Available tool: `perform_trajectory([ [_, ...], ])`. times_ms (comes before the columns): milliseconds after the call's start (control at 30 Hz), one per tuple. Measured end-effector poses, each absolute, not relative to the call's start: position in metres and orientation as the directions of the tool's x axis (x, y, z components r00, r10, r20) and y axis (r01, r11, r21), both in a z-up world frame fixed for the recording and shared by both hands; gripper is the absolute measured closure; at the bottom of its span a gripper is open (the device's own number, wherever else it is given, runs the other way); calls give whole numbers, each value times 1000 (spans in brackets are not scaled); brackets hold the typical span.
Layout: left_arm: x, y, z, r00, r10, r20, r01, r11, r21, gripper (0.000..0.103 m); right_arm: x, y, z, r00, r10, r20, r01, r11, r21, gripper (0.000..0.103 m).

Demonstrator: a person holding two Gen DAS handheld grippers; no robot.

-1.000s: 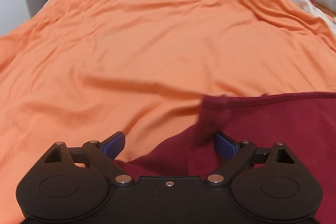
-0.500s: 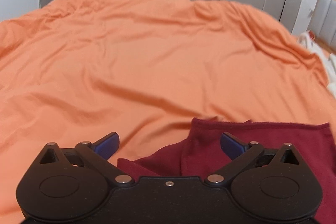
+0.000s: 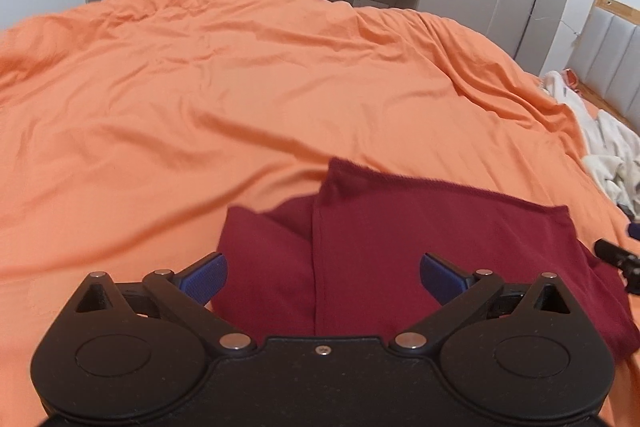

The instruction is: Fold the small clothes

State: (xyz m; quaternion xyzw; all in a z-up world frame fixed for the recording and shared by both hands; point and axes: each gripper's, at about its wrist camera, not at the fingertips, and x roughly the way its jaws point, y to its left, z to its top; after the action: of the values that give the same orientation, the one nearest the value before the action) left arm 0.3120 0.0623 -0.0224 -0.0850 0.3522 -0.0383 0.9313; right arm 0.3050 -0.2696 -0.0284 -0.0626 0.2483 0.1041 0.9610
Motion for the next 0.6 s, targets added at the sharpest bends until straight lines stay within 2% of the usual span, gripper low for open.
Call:
perform_trajectory([
  [200, 280, 73, -38, 718, -193, -669, 50, 973, -227, 1, 283, -258, -42, 820, 205, -535, -265, 964, -37, 0],
  [433, 268, 76, -48, 663, -370, -651, 88, 902, -423, 1, 276, -238, -57, 820, 175, -545, -281, 953, -117, 0],
  [600, 271, 76, -62, 627, -395, -671, 39, 877, -479, 1, 273, -230, -67, 804, 194, -562, -311, 943, -120, 0],
])
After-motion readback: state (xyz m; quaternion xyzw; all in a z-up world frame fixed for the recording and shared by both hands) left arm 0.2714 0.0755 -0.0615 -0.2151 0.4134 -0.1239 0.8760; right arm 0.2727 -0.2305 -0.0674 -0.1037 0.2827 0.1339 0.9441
